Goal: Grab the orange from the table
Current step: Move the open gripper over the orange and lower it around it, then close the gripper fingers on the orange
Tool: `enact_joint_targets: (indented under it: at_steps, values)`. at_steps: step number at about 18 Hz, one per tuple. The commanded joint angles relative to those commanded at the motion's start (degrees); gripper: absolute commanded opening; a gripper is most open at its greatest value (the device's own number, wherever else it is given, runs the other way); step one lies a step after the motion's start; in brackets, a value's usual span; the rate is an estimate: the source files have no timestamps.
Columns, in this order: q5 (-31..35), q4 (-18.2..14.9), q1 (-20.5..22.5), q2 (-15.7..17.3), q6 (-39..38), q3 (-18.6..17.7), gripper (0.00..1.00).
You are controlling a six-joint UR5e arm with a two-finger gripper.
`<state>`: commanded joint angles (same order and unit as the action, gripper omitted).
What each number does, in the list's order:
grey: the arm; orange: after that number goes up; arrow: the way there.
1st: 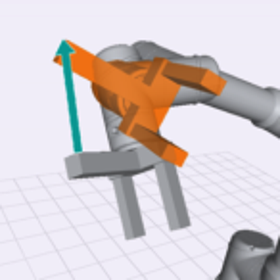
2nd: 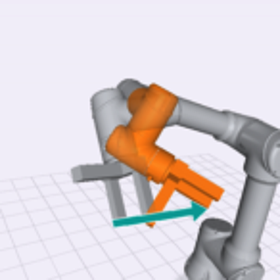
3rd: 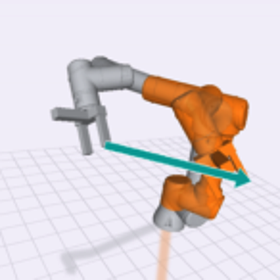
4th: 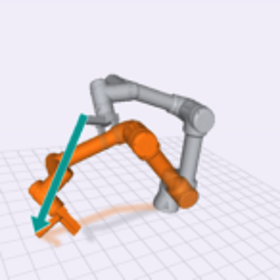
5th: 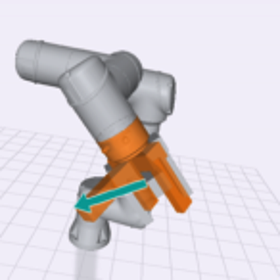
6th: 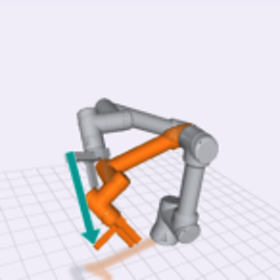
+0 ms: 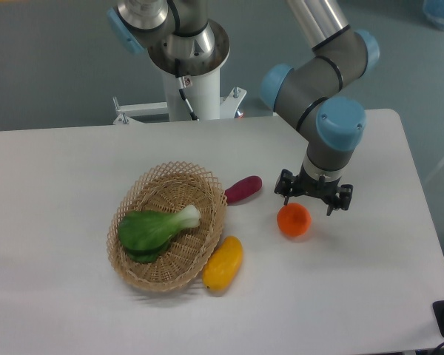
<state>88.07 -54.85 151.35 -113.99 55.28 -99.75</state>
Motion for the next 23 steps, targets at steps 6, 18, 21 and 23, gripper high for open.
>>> enact_joint_targets:
  at_steps: [6,18,21,23]
  values:
    - [-0.1,4.2,-1.0,-1.8,-0.5,-1.1,1.00]
    - [2.0,7.7,-1.8,-2.7,-1.0,-3.1,0.85]
    - [2.0,7.7,-1.9,-2.7,-1.7,-2.9,0.79]
    - [2.0,7.8,-1.9,-2.6,-1.6,-3.0,0.72]
